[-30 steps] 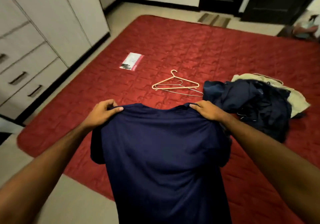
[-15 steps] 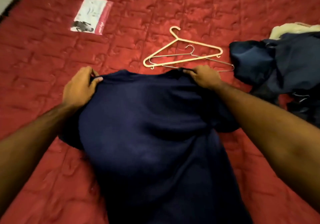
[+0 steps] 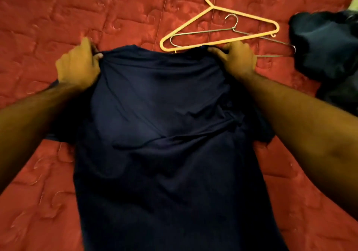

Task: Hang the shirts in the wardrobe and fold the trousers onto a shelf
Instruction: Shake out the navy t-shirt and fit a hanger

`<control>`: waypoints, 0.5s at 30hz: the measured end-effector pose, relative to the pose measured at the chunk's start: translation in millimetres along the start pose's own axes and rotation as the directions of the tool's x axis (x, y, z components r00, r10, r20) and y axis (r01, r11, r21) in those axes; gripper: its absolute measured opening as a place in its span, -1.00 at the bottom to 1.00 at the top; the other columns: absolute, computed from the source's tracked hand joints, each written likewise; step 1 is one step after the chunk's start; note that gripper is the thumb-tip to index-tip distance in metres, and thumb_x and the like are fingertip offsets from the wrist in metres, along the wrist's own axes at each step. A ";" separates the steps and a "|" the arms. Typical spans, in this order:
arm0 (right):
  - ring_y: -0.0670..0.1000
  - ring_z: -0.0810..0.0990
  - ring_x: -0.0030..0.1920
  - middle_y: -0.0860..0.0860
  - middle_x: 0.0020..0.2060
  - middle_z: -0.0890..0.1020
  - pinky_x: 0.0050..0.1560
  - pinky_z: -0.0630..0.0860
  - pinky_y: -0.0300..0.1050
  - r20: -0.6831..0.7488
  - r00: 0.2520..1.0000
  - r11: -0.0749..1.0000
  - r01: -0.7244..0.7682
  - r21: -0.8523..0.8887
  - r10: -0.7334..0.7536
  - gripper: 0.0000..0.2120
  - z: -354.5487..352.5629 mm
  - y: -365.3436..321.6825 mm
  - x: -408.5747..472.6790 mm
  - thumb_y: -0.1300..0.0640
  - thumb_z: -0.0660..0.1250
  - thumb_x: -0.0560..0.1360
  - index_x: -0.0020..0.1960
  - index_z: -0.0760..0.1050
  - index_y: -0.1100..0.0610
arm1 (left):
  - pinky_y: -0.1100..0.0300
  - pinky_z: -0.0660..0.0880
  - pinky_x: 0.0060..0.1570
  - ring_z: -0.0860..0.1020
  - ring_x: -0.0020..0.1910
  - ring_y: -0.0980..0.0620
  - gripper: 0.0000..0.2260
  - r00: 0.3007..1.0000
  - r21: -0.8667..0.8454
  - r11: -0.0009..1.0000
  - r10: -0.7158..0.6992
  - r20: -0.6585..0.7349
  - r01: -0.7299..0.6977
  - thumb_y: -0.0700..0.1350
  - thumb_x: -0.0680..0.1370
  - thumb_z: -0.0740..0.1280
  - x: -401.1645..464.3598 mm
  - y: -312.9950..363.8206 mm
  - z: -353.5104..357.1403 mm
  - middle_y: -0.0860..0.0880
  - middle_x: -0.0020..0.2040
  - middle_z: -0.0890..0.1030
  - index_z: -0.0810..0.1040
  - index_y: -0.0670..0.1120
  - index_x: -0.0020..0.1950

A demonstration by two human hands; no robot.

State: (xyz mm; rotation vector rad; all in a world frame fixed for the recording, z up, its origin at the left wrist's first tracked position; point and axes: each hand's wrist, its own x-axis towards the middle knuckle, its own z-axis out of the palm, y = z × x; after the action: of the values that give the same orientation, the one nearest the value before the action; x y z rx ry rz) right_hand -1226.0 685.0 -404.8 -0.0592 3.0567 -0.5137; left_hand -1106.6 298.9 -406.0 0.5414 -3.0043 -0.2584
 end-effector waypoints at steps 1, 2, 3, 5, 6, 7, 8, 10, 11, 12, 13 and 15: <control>0.16 0.63 -0.11 0.09 -0.34 0.57 -0.26 0.36 -0.06 0.010 0.999 0.999 -0.035 0.030 0.034 -0.33 -1.3 -2.2 0.2 -0.49 0.24 0.39 -0.16 0.60 0.15 | -0.27 0.42 -0.03 0.53 0.06 -0.47 -0.74 1.000 0.009 1.000 -0.003 -0.012 0.003 0.00 0.65 0.23 -0.6 -1.9 1.0 -0.39 0.11 0.55 0.38 -0.17 0.20; 0.13 0.62 -0.16 0.06 -0.40 0.51 -0.28 0.33 -0.06 0.030 0.998 0.997 -0.056 0.059 0.055 -0.33 -2.6 -3.3 0.2 -0.47 0.27 0.39 -0.23 0.55 0.18 | -0.29 0.42 -0.03 0.53 0.06 -0.47 -0.71 1.000 0.011 1.000 0.009 -0.026 -0.009 0.01 0.65 0.22 -2.4 -4.1 2.0 -0.38 0.13 0.53 0.37 -0.18 0.23; 0.11 0.61 -0.19 0.02 -0.42 0.49 -0.29 0.34 -0.05 0.061 0.997 0.994 -0.058 0.091 0.052 -0.38 -5.2 -1.8 -1.1 -0.43 0.30 0.40 -0.28 0.50 0.18 | -0.31 0.43 -0.05 0.52 0.07 -0.45 -0.67 0.999 0.010 0.999 0.034 -0.038 -0.033 0.02 0.65 0.21 -5.9 -5.3 3.3 -0.36 0.16 0.50 0.35 -0.19 0.27; 0.03 0.59 -0.17 -0.03 -0.31 0.55 -0.21 0.46 0.00 0.075 0.997 0.977 -0.039 0.211 0.024 -0.63 -12.2 3.0 -8.0 -0.23 0.41 0.42 -0.24 0.47 0.06 | -0.34 0.44 -0.05 0.50 0.09 -0.43 -0.61 0.995 -0.006 0.996 0.084 -0.049 -0.085 0.01 0.63 0.20 -19.1 -5.6 1.0 -0.33 0.20 0.43 0.30 -0.21 0.33; -0.01 0.57 -0.13 -0.04 -0.20 0.58 -0.09 0.51 0.03 0.048 0.999 0.957 -0.018 0.290 0.005 -0.77 -18.7 6.4 -17.9 -0.10 0.44 0.42 -0.13 0.49 0.02 | -0.36 0.44 0.01 0.48 0.15 -0.41 -0.60 0.993 -0.015 0.994 0.108 -0.050 -0.109 -0.01 0.62 0.22 -29.8 -2.8 -2.2 -0.31 0.25 0.41 0.29 -0.21 0.36; -0.02 0.55 -0.05 -0.01 -0.09 0.57 0.02 0.51 0.04 -0.011 1.000 0.941 0.017 0.337 -0.014 -0.76 -24.0 12.8 -30.3 0.00 0.44 0.42 0.00 0.49 0.06 | -0.37 0.40 0.13 0.43 0.26 -0.38 -0.58 0.989 -0.019 0.991 0.133 -0.057 -0.134 -0.03 0.60 0.24 -44.4 2.8 -5.4 -0.28 0.34 0.37 0.29 -0.20 0.38; 0.01 0.52 0.06 0.01 0.03 0.54 0.11 0.48 0.01 -0.086 0.996 0.941 0.060 0.333 -0.033 -0.69 -31.3 20.1 -50.7 0.04 0.41 0.42 0.11 0.47 0.09 | -0.37 0.29 0.29 0.33 0.40 -0.32 -0.56 0.985 -0.011 0.987 0.157 -0.073 -0.158 -0.06 0.57 0.27 -64.3 13.0 -9.2 -0.24 0.44 0.31 0.29 -0.18 0.40; 0.11 0.45 0.22 0.06 0.17 0.48 0.17 0.39 0.03 -0.215 0.976 0.971 0.034 0.235 0.018 -0.62 -42.6 38.3 -104.3 0.04 0.36 0.46 0.23 0.43 0.12 | -0.32 0.08 0.44 0.15 0.56 -0.20 -0.57 0.972 -0.041 0.975 0.216 -0.091 -0.220 -0.11 0.55 0.31 -115.9 44.6 -15.9 -0.16 0.56 0.20 0.33 -0.12 0.40; 0.15 0.44 0.22 0.10 0.18 0.48 0.17 0.38 0.08 -0.249 0.967 0.976 0.008 0.220 0.048 -0.64 -45.0 48.0 -138.1 0.04 0.34 0.48 0.24 0.43 0.13 | -0.30 0.07 0.44 0.14 0.57 -0.16 -0.59 0.960 -0.084 0.958 0.269 -0.072 -0.274 -0.12 0.54 0.30 -144.3 64.1 -17.3 -0.13 0.56 0.22 0.37 -0.09 0.38; 0.17 0.46 0.19 0.13 0.14 0.50 0.17 0.40 0.12 -0.249 0.965 0.970 -0.019 0.244 0.082 -0.65 -43.9 58.5 -173.3 0.01 0.33 0.51 0.22 0.44 0.15 | -0.28 0.10 0.44 0.19 0.56 -0.13 -0.61 0.944 -0.132 0.934 0.329 -0.034 -0.331 -0.11 0.53 0.29 -172.2 84.4 -17.4 -0.11 0.54 0.27 0.41 -0.07 0.36; 0.18 0.49 0.15 0.13 0.10 0.51 0.15 0.43 0.16 -0.218 0.966 0.954 -0.072 0.290 0.139 -0.65 -44.5 69.1 -212.9 -0.04 0.32 0.52 0.20 0.44 0.14 | -0.26 0.15 0.42 0.24 0.53 -0.10 -0.62 0.921 -0.183 0.907 0.390 0.019 -0.380 -0.08 0.51 0.28 -201.2 107.2 -17.1 -0.08 0.51 0.32 0.44 -0.04 0.33; 0.18 0.52 0.07 0.09 0.01 0.53 0.08 0.47 0.18 -0.074 0.960 0.911 -0.231 0.342 0.272 -0.53 -45.2 86.3 -291.0 -0.24 0.28 0.49 0.17 0.44 0.11 | -0.21 0.23 0.37 0.34 0.47 -0.06 -0.65 0.868 -0.254 0.859 0.483 0.117 -0.444 -0.02 0.51 0.27 -256.7 151.1 -14.7 -0.03 0.47 0.38 0.49 0.01 0.30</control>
State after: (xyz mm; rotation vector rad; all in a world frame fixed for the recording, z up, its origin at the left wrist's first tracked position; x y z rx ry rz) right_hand -940.3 794.2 -380.3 0.3863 2.9735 -1.0311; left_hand -916.4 526.7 -376.5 -0.2495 -3.0898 -0.6155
